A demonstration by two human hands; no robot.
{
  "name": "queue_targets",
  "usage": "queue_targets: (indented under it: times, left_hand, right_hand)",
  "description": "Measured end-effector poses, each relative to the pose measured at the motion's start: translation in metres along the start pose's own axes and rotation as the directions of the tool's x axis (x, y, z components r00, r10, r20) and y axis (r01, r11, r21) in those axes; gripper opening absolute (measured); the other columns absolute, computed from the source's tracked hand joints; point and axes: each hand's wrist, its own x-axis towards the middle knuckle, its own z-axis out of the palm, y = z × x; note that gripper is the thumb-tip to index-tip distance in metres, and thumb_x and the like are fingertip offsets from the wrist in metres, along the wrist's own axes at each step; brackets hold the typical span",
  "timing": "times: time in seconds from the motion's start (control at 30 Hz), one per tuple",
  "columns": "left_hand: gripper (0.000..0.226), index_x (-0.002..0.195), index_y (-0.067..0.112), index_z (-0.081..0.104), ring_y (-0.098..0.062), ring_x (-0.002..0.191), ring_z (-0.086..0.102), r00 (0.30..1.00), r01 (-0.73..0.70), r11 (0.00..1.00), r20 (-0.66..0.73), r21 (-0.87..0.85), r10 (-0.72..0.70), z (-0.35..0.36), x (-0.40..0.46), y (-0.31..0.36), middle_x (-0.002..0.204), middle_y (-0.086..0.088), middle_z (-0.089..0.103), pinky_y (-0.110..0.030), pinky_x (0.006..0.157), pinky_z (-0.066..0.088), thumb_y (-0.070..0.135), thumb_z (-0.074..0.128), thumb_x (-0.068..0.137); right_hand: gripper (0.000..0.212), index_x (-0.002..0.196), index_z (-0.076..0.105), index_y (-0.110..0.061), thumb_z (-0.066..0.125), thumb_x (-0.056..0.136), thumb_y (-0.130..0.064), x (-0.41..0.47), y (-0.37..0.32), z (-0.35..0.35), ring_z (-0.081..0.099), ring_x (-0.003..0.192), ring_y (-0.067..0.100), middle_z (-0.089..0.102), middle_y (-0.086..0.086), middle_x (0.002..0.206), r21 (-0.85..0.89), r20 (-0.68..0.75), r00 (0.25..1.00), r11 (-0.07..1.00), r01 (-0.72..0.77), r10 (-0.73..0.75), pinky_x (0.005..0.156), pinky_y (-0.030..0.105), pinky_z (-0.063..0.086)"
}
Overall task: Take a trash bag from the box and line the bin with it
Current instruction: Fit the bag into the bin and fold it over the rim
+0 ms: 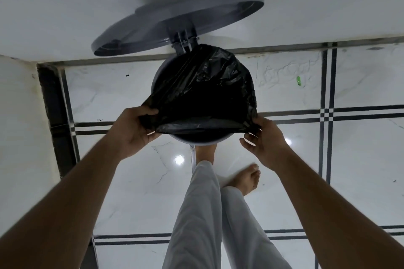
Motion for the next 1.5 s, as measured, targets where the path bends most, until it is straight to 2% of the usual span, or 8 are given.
queue_targets:
  times: [0.17, 0.53, 0.7, 0.87, 1.0, 1.13, 1.3, 1.5]
  left_hand:
    - [0.016, 0.077, 0.015, 0.066, -0.015, 0.070, 0.050, 0.991, -0.033, 0.983, -0.122, 0.178, 0.055, -0.003, 0.002, -0.014, 0.075, -0.001, 0.053, -0.028, 0.077, 0.047, 0.001, 0.060, 0.073]
    - [0.030, 0.093, 0.012, 0.079, -0.024, 0.068, 0.073, 0.881, 0.176, 0.609, -0.399, 0.774, 0.254, -0.027, 0.023, -0.053, 0.079, -0.005, 0.075, -0.041, 0.075, 0.069, 0.040, 0.086, 0.088]
    - [0.017, 0.085, 0.007, 0.066, -0.016, 0.060, 0.061, 0.840, 0.147, 0.949, -0.542, 0.280, 0.030, -0.012, 0.035, -0.025, 0.065, -0.006, 0.065, -0.024, 0.049, 0.062, 0.013, 0.070, 0.101]
    - [0.012, 0.100, -0.001, 0.069, -0.014, 0.061, 0.079, 0.916, 0.114, 0.984, -0.369, -0.140, -0.159, -0.020, 0.031, 0.006, 0.069, -0.007, 0.079, -0.028, 0.061, 0.067, 0.004, 0.059, 0.106]
    - [0.008, 0.099, 0.002, 0.071, -0.015, 0.070, 0.078, 0.941, 0.093, 0.985, -0.310, -0.144, -0.134, -0.036, 0.021, 0.019, 0.082, -0.008, 0.079, -0.024, 0.061, 0.063, 0.004, 0.063, 0.101]
    - [0.019, 0.078, 0.014, 0.058, -0.011, 0.050, 0.043, 0.943, 0.095, 0.989, -0.308, -0.117, -0.127, -0.041, 0.021, 0.031, 0.064, 0.003, 0.045, -0.019, 0.050, 0.041, 0.012, 0.067, 0.095]
    - [0.015, 0.086, 0.011, 0.067, -0.010, 0.052, 0.053, 0.932, -0.079, 0.993, -0.361, -0.082, 0.044, -0.017, 0.034, 0.047, 0.068, 0.000, 0.062, -0.019, 0.053, 0.049, 0.009, 0.065, 0.101]
    - [0.015, 0.076, 0.012, 0.069, -0.018, 0.051, 0.048, 0.794, -0.119, 0.935, -0.534, 0.334, 0.291, 0.009, 0.061, 0.043, 0.063, -0.004, 0.058, -0.026, 0.050, 0.047, 0.011, 0.078, 0.088]
  right_hand:
    - [0.020, 0.126, 0.071, -0.006, 0.063, 0.107, -0.010, 0.006, 0.009, -0.001, 0.075, 0.092, 0.026, 0.076, 0.010, 0.113, -0.239, -0.020, 0.997, 0.968, 0.071, -0.077, 0.086, 0.041, 0.066]
    - [0.008, 0.090, 0.075, -0.027, 0.070, 0.095, -0.022, 0.015, 0.017, 0.007, 0.079, 0.060, 0.013, 0.080, -0.003, 0.072, -0.839, -0.014, 0.948, 0.519, 0.162, -0.319, 0.084, 0.045, 0.069]
    - [0.017, 0.085, 0.078, -0.012, 0.079, 0.091, -0.027, 0.026, 0.002, 0.013, 0.077, 0.056, 0.018, 0.080, 0.001, 0.067, -0.857, -0.046, 0.954, 0.502, 0.115, -0.298, 0.070, 0.037, 0.067]
    - [0.010, 0.092, 0.076, -0.011, 0.083, 0.096, -0.016, 0.021, -0.019, 0.007, 0.075, 0.067, 0.025, 0.084, 0.017, 0.095, -0.655, -0.024, 0.974, 0.739, 0.156, -0.226, 0.066, 0.033, 0.060]
    - [0.026, 0.122, 0.077, -0.009, 0.072, 0.097, -0.014, 0.014, -0.043, 0.002, 0.079, 0.080, 0.025, 0.084, 0.012, 0.099, -0.640, -0.046, 0.945, 0.736, 0.222, -0.325, 0.082, 0.036, 0.065]
    - [0.042, 0.141, 0.068, -0.022, 0.068, 0.099, -0.028, -0.008, -0.058, 0.024, 0.070, 0.108, 0.016, 0.073, -0.006, 0.129, -0.755, 0.055, 0.743, 0.459, 0.468, -0.667, 0.088, 0.025, 0.051]
    - [0.049, 0.151, 0.062, -0.026, 0.062, 0.106, -0.046, -0.015, -0.066, 0.065, 0.064, 0.131, 0.019, 0.069, -0.011, 0.141, -0.730, 0.366, 0.597, 0.179, 0.660, -0.714, 0.106, 0.034, 0.049]
    - [0.083, 0.176, 0.019, -0.028, 0.028, 0.107, -0.076, 0.016, -0.070, 0.090, 0.036, 0.162, 0.034, 0.036, 0.004, 0.178, -0.834, 0.315, 0.774, 0.229, 0.502, -0.549, 0.130, 0.061, 0.028]
